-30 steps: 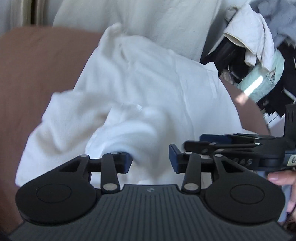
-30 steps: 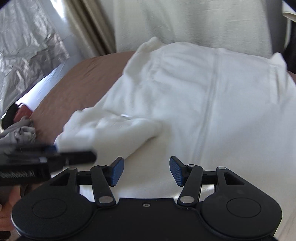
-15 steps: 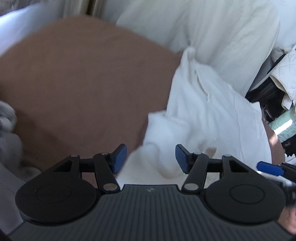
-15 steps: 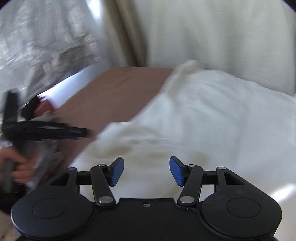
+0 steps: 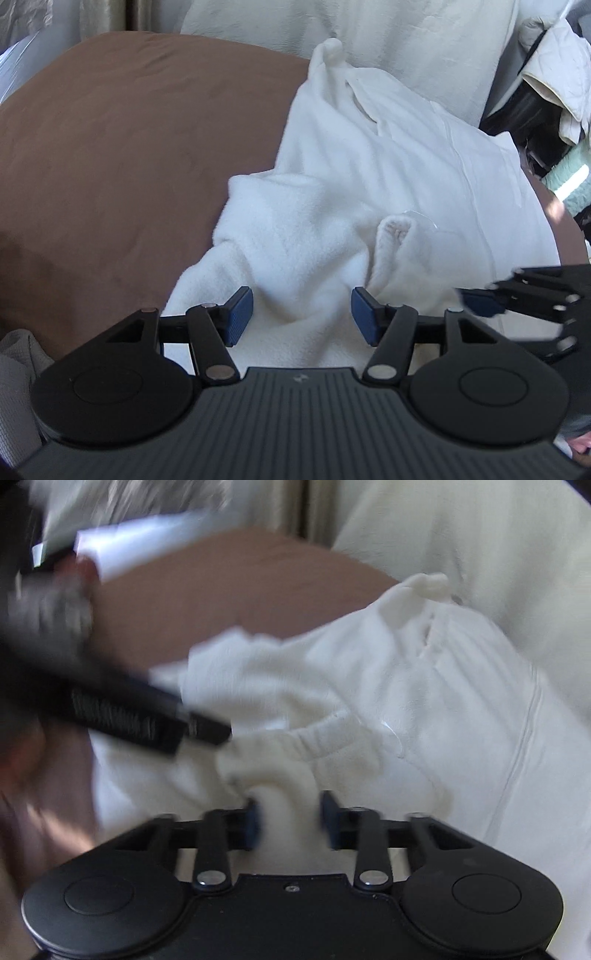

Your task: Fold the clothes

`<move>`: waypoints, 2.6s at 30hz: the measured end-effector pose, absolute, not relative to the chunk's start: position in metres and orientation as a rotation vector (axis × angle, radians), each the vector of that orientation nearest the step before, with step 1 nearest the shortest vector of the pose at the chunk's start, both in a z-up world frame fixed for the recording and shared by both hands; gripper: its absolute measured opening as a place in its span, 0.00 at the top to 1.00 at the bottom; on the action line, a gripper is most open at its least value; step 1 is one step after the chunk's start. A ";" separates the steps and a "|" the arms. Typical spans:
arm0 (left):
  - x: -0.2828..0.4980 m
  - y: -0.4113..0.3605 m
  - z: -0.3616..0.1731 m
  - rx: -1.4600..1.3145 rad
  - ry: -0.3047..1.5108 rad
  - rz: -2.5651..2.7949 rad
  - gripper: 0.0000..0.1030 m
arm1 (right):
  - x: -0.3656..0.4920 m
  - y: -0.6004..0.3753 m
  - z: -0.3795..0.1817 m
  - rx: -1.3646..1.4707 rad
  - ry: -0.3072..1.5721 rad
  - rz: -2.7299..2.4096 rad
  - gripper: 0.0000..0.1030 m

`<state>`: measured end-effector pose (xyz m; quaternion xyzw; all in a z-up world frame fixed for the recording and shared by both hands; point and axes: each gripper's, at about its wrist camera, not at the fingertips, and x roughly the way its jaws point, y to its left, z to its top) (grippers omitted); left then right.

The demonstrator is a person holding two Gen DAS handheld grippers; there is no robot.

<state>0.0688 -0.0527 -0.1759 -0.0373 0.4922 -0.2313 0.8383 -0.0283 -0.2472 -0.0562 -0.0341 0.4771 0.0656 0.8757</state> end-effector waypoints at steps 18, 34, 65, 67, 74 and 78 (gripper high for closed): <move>0.061 -0.045 -0.154 -0.047 0.968 -0.432 0.38 | -0.150 -0.394 -0.062 0.452 0.805 -0.453 0.84; 0.078 -0.052 -0.177 -0.026 1.092 -0.464 0.30 | -0.143 -0.387 -0.047 0.376 0.791 -0.346 0.63; 0.067 0.004 -0.219 -0.190 1.247 -0.436 0.11 | -0.135 -0.472 -0.066 0.602 0.926 -0.257 0.73; 0.061 -0.004 -0.216 -0.122 1.217 -0.471 0.29 | -0.136 -0.468 -0.042 0.565 0.830 -0.227 0.74; 0.014 0.013 -0.142 -0.082 0.839 -0.446 0.97 | -0.178 -0.429 0.051 0.345 0.617 -0.331 0.76; 0.021 0.020 -0.164 0.008 0.911 -0.317 0.99 | -0.181 -0.422 0.002 0.267 0.735 -0.395 0.76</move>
